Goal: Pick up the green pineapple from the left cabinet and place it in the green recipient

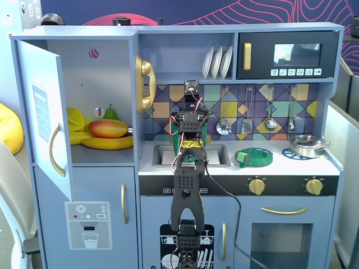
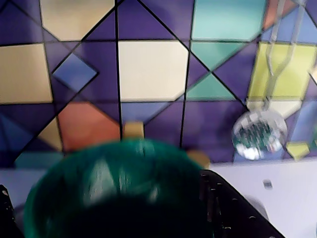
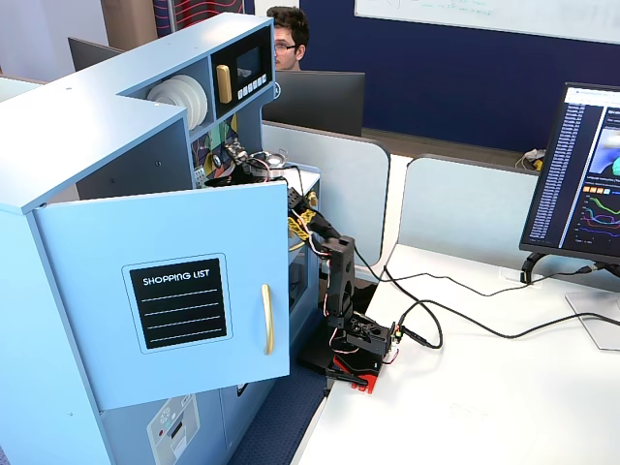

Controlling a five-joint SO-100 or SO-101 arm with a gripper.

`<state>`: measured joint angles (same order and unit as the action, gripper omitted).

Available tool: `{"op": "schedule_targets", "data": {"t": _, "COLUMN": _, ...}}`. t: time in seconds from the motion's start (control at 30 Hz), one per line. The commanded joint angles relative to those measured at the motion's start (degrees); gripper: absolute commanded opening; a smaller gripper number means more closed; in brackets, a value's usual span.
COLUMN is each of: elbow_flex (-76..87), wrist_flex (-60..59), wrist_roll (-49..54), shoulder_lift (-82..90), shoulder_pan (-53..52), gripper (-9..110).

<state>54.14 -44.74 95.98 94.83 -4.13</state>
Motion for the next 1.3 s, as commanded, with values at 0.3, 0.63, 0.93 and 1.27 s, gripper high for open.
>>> {"op": "schedule_targets", "data": {"t": 0.3, "elbow_flex": 58.8, "wrist_flex": -3.08, "wrist_roll": -2.2, "shoulder_lift": 51.42, "shoulder_pan": 0.18, "gripper": 44}}
{"op": "schedule_targets", "data": {"t": 0.63, "elbow_flex": 89.82, "wrist_flex": -7.91, "wrist_roll": -4.75, "shoulder_lift": 74.44, "shoulder_pan": 1.05, "gripper": 43}}
{"op": "schedule_targets", "data": {"t": 0.93, "elbow_flex": 111.71, "wrist_flex": -16.61, "wrist_roll": -8.35, "shoulder_lift": 87.19, "shoulder_pan": 1.05, "gripper": 38}}
{"op": "schedule_targets", "data": {"t": 1.27, "elbow_flex": 117.51, "wrist_flex": -34.1, "wrist_roll": -14.85, "shoulder_lift": 87.19, "shoulder_pan": 3.43, "gripper": 29}}
